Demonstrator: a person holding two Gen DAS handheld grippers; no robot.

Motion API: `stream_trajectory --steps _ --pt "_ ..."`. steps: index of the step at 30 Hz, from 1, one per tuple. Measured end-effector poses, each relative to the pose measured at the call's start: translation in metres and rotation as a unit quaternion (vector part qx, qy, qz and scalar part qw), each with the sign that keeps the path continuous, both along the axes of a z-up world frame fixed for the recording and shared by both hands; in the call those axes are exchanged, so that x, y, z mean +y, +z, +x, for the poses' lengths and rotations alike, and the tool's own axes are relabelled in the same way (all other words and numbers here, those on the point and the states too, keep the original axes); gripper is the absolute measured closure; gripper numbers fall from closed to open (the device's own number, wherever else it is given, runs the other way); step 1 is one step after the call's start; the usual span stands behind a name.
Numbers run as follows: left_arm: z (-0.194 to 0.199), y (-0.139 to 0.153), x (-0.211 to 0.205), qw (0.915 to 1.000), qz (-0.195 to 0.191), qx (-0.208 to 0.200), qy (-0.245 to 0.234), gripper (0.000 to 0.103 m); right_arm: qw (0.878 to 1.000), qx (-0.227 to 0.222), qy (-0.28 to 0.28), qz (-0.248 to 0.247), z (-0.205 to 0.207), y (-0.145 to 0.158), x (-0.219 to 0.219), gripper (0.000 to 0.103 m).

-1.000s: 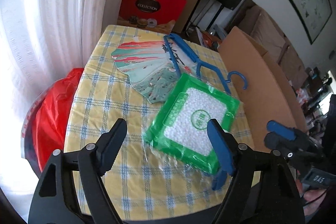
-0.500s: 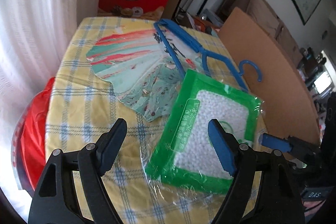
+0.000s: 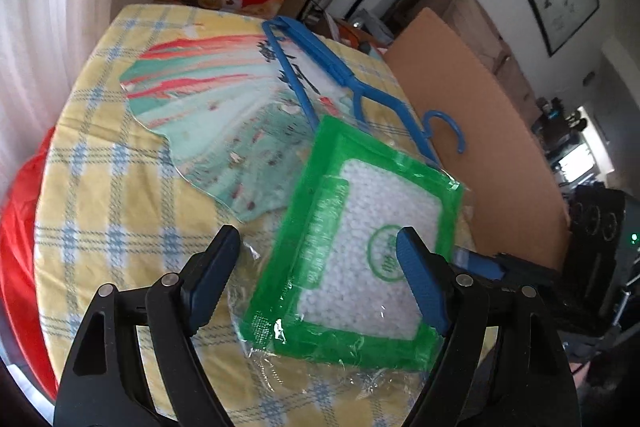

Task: Organize objects
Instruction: 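Move the right gripper to the green packet while the left gripper approaches it, then close the right gripper on the green packet's edge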

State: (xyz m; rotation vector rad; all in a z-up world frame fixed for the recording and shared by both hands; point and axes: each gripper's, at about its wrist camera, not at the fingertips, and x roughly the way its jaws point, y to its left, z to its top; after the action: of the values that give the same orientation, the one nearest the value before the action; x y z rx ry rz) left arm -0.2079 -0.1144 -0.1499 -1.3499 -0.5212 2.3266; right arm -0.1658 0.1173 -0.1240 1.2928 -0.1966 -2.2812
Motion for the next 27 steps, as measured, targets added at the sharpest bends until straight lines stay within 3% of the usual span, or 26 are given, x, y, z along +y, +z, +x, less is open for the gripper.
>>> stream_trajectory --steps 3,7,11,14,20,27 --pt "0.003 0.000 0.005 0.9999 0.007 -0.004 -0.013 0.026 1.000 0.007 0.005 -0.002 0.002 0.001 -0.005 0.074" --pt "0.008 0.001 0.008 0.9996 0.021 -0.011 -0.016 0.028 1.000 0.011 0.006 0.002 0.003 0.003 -0.008 0.075" --pt "0.015 0.000 0.006 0.9982 0.054 -0.021 -0.013 0.039 1.000 0.011 0.004 -0.006 0.004 0.005 -0.005 0.075" --pt "0.023 0.000 0.009 0.9982 0.056 -0.019 -0.014 0.043 1.000 0.013 -0.002 0.012 0.005 0.008 -0.007 0.075" --pt "0.036 -0.002 0.013 0.9966 0.080 -0.021 -0.005 0.043 0.999 0.024 -0.008 0.027 0.016 0.010 -0.007 0.074" --pt "0.049 0.002 0.020 0.9958 0.090 -0.018 -0.003 0.043 1.000 0.017 -0.004 0.009 0.020 0.010 0.000 0.075"
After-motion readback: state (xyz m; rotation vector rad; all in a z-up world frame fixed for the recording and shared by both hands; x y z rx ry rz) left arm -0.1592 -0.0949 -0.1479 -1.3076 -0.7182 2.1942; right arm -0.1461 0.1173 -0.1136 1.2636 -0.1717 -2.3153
